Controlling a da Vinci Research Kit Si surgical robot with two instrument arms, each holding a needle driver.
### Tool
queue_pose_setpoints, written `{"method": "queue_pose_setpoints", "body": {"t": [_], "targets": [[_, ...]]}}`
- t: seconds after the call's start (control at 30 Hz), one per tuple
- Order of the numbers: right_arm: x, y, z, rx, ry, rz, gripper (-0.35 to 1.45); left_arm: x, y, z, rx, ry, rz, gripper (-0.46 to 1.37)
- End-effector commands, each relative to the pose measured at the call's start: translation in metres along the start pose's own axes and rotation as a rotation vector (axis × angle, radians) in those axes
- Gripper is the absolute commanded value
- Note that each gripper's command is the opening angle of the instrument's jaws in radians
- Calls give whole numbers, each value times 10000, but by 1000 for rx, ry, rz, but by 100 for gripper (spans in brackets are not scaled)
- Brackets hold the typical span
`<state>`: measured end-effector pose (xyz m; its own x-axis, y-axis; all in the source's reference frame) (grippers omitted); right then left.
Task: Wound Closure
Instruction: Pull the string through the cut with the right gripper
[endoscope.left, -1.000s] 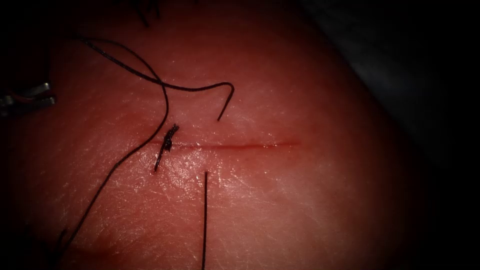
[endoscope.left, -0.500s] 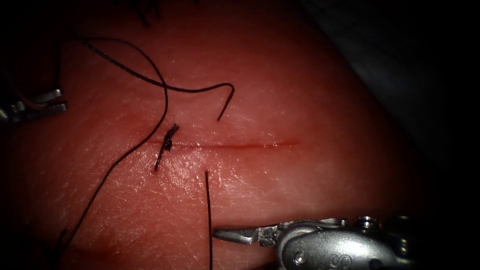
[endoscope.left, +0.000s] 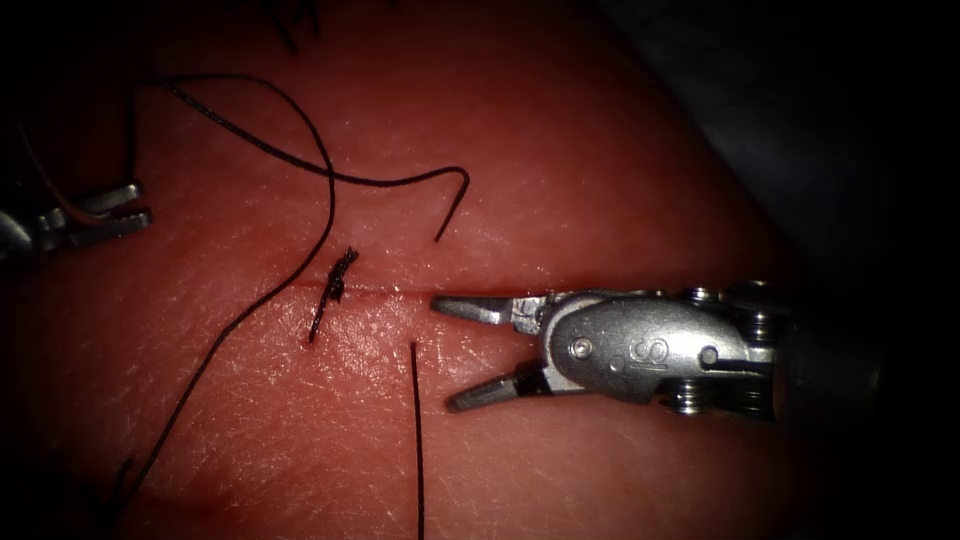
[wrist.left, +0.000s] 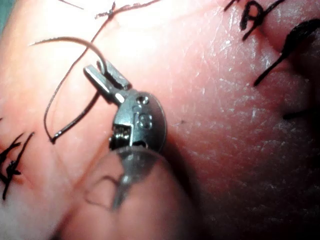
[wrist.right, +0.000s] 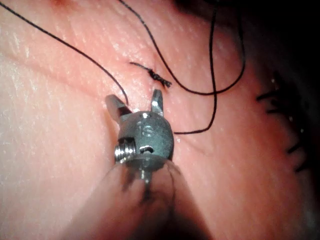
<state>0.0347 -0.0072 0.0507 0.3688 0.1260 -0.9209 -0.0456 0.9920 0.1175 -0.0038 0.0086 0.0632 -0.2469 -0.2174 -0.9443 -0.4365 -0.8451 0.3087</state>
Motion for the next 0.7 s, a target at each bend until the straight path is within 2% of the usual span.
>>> {"method": "queue_pose_setpoints", "body": {"t": [0.03, 0.27, 0.3, 0.33, 0.4, 0.43, 0.7], "targets": [[-3, 0, 5, 0, 6, 2, 91, 0, 0, 0, -9, -1, 1, -35], [-18, -8, 23, 19, 17, 13, 82, 0, -1, 2, -9, -1, 0, -35], [-20, -10, 25, 29, 18, 16, 73, 1, -1, 2, -10, 1, 0, -35], [-20, -11, 26, 36, 22, 14, 62, 1, -1, 2, -10, 1, 0, -35], [-22, -13, 28, 58, 27, 16, 22, 0, -1, 3, -10, 1, -1, -35], [-22, -15, 28, 71, 33, 11, -35, 0, -1, 4, -10, 1, -1, -35], [-18, -21, 24, 85, 52, 7, -35, 1, -1, 5, -10, 3, -1, -35]]}}
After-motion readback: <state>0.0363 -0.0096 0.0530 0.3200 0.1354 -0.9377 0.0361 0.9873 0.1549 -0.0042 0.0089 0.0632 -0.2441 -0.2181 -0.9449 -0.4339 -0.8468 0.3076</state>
